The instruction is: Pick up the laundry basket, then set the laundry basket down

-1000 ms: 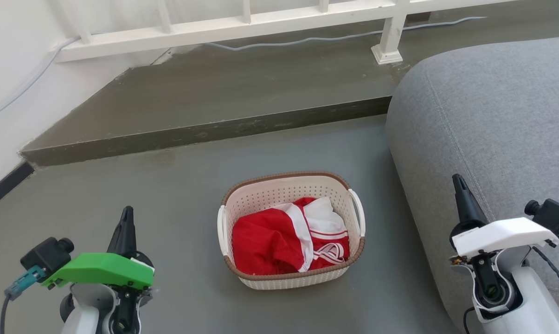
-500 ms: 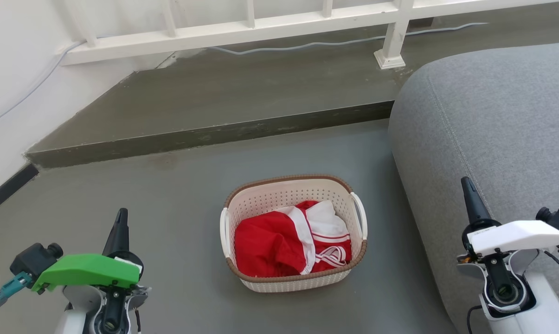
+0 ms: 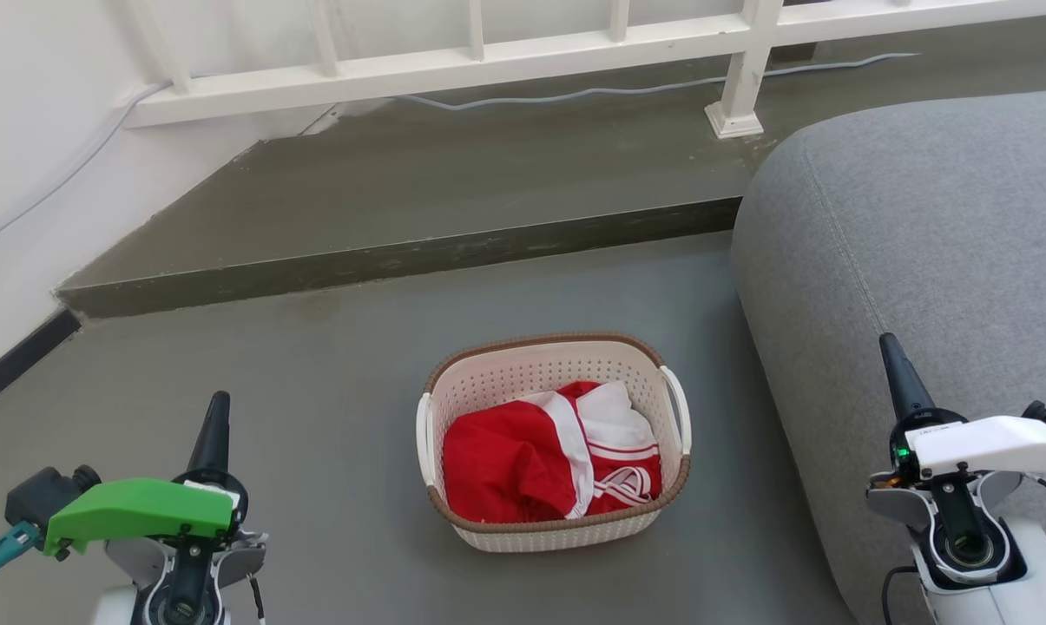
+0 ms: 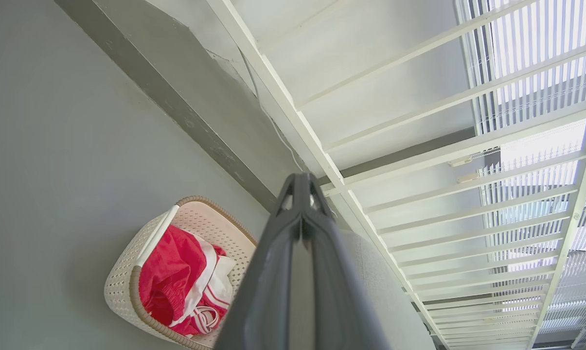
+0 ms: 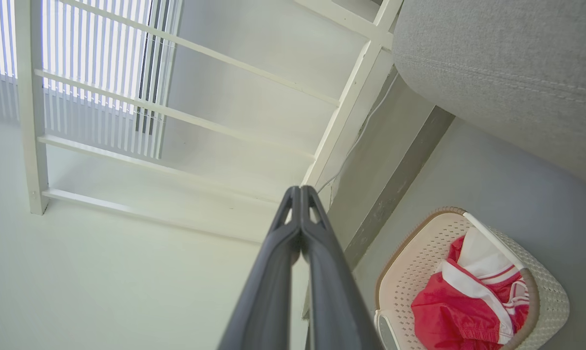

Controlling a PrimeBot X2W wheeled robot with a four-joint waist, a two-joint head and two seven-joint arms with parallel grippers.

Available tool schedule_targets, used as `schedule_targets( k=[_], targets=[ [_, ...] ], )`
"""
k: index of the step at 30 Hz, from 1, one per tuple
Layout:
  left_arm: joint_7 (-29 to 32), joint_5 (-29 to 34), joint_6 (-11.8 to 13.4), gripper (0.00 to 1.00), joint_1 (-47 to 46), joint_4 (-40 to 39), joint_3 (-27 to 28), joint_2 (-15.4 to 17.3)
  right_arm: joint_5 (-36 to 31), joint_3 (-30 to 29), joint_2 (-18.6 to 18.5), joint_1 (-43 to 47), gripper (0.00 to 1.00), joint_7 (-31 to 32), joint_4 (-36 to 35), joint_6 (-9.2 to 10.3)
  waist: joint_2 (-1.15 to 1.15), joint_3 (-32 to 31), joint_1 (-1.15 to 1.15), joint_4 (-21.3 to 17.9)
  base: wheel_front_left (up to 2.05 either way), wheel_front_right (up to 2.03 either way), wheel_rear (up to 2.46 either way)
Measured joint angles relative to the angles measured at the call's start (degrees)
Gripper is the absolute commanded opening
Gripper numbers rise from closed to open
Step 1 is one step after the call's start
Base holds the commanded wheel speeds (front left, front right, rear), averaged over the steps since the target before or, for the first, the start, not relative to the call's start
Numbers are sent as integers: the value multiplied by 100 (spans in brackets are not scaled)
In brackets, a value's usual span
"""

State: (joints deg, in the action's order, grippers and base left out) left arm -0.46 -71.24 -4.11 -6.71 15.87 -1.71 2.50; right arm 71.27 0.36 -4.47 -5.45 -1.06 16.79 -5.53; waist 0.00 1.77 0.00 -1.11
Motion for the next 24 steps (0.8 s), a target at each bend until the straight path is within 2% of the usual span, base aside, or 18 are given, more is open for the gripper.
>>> schedule_targets(
  k=[24],
  targets=[
    [404,-1446,-193,0,98,4,361,1,1485,-419,75,13,0,398,-25,-99,0,-113,0,77,0,0,0]
  ],
)
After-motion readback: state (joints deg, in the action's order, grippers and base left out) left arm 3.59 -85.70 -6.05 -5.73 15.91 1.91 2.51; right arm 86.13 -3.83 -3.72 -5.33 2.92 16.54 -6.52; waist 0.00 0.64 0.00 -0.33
